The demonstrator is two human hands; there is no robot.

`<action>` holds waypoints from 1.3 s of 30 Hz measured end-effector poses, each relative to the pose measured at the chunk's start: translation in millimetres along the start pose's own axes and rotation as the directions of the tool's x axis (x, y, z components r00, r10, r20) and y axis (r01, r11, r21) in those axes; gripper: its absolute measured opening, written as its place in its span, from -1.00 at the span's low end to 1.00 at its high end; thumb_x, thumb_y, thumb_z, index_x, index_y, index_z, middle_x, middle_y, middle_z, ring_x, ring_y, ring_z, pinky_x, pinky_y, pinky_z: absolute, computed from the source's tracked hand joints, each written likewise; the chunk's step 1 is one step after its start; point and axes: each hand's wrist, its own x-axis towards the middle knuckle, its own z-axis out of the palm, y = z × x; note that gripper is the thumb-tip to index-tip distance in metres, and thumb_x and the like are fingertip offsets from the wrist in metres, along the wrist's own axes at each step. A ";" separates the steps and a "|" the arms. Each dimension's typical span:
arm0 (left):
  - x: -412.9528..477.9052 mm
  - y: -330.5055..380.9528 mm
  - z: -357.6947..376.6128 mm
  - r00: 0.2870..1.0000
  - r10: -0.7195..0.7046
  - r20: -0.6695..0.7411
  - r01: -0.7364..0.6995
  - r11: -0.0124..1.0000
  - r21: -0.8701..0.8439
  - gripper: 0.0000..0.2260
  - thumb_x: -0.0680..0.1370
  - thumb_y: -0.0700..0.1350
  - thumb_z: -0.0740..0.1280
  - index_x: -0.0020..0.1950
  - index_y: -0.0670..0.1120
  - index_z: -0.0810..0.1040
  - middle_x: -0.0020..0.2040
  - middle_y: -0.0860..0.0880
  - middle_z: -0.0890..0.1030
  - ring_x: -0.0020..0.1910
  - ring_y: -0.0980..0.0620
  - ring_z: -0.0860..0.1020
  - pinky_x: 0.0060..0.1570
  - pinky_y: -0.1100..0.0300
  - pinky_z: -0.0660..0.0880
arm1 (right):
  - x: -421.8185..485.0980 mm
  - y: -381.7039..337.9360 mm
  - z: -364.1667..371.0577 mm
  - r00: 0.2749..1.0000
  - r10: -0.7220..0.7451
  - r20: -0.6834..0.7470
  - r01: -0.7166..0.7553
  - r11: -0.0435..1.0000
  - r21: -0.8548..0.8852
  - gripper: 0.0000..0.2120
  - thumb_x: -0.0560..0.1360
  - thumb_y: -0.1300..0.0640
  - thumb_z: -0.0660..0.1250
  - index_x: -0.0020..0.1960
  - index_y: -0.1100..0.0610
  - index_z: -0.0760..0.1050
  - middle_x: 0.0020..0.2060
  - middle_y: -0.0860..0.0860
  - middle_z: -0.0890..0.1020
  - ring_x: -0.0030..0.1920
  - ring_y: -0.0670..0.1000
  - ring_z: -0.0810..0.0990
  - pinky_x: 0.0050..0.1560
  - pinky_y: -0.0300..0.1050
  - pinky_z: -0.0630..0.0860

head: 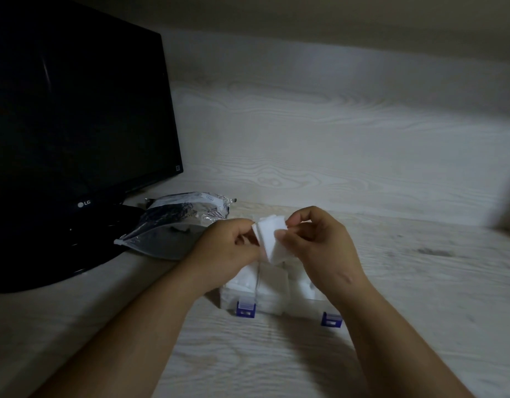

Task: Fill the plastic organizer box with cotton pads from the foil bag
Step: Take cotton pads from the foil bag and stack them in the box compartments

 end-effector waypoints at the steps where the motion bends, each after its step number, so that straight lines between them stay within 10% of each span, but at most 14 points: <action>1: 0.6 0.3 -0.1 1.000 -0.007 -0.027 0.005 0.997 -0.074 -0.86 0.34 -0.14 0.41 -0.13 -0.02 0.66 -0.28 0.01 0.66 -0.30 0.04 0.56 -0.29 0.14 0.45 | 0.4 0.2 -0.8 1.000 -0.002 -0.015 0.002 1.000 0.014 -0.86 0.45 0.19 0.47 -0.10 0.11 0.50 -0.27 0.07 0.68 -0.39 -0.11 0.58 -0.55 -0.33 0.36; 21: 7.2 -2.4 10.3 0.989 0.049 -0.141 -0.079 0.973 -0.219 -0.79 0.46 -0.42 0.39 -0.22 -0.17 0.45 -0.41 -0.02 0.57 -0.43 0.09 0.56 -0.35 0.29 0.52 | 5.4 1.6 -8.8 1.000 0.001 -0.006 -0.001 1.000 0.014 -0.89 0.45 0.28 0.45 -0.20 0.17 0.54 -0.31 0.08 0.65 -0.29 0.10 0.66 -0.23 -0.03 0.65; 39: 14.0 13.5 43.8 0.992 -0.105 0.065 0.089 0.974 0.209 -0.80 0.45 -0.28 0.41 -0.25 0.03 0.63 -0.32 0.00 0.66 -0.37 0.07 0.66 -0.18 0.04 0.65 | 12.4 -2.1 -45.3 0.899 0.387 0.203 -0.276 0.862 -0.425 -0.95 0.39 0.33 0.48 -0.17 0.22 0.67 -0.36 0.13 0.69 -0.37 0.03 0.69 -0.31 -0.19 0.63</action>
